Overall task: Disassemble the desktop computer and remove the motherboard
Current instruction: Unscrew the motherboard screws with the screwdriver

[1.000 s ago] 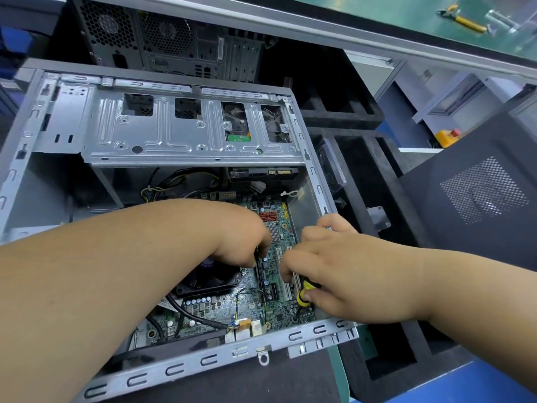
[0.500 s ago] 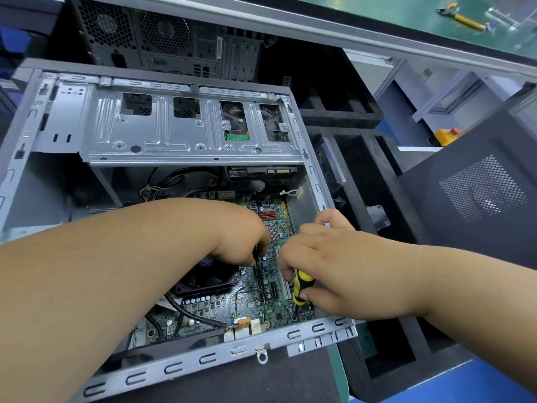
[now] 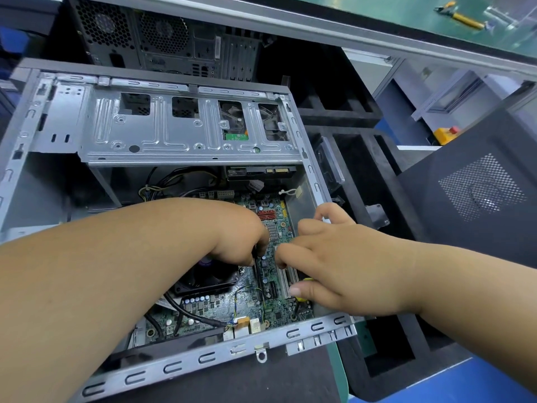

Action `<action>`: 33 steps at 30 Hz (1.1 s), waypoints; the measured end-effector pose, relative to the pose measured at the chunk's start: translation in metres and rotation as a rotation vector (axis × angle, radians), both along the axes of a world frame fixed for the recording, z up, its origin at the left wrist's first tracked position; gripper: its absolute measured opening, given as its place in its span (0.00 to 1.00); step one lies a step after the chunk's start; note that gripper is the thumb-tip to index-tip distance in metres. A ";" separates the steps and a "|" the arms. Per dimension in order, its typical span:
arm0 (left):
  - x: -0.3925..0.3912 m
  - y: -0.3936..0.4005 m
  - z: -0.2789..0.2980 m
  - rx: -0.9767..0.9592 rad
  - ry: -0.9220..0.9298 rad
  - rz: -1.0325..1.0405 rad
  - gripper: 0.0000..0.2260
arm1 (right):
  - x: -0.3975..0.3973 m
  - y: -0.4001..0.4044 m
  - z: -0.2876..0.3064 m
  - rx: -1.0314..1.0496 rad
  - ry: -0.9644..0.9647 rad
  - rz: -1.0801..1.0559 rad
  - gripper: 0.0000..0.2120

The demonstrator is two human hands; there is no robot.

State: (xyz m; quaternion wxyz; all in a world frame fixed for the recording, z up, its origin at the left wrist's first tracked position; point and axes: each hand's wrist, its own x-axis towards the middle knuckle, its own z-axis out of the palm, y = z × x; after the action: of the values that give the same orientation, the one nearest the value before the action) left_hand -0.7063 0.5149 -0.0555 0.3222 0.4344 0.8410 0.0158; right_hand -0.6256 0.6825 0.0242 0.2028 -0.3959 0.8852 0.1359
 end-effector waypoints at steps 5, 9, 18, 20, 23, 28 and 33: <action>0.000 0.000 0.000 -0.018 0.007 0.004 0.10 | -0.003 -0.001 -0.001 -0.010 -0.026 0.003 0.15; 0.000 0.000 0.001 -0.010 0.006 -0.001 0.10 | -0.002 -0.001 0.000 -0.075 -0.097 -0.025 0.12; 0.001 0.000 0.002 -0.008 0.012 -0.001 0.10 | -0.004 -0.004 -0.002 -0.013 -0.032 -0.006 0.12; 0.001 0.000 0.003 -0.012 0.003 0.002 0.10 | -0.001 -0.005 -0.003 -0.049 -0.055 -0.028 0.15; 0.002 0.000 0.003 -0.013 -0.001 0.007 0.09 | 0.000 -0.005 -0.002 -0.034 -0.012 -0.009 0.17; 0.002 0.001 0.004 -0.024 0.007 0.013 0.12 | -0.002 -0.005 -0.004 -0.013 0.008 -0.002 0.16; 0.001 0.001 0.004 -0.024 0.009 0.005 0.13 | -0.001 -0.005 -0.003 -0.132 -0.081 -0.056 0.15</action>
State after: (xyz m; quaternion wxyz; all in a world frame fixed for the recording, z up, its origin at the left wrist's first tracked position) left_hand -0.7050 0.5159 -0.0518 0.3237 0.4284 0.8436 0.0048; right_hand -0.6270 0.6774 0.0215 0.2154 -0.3888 0.8941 0.0555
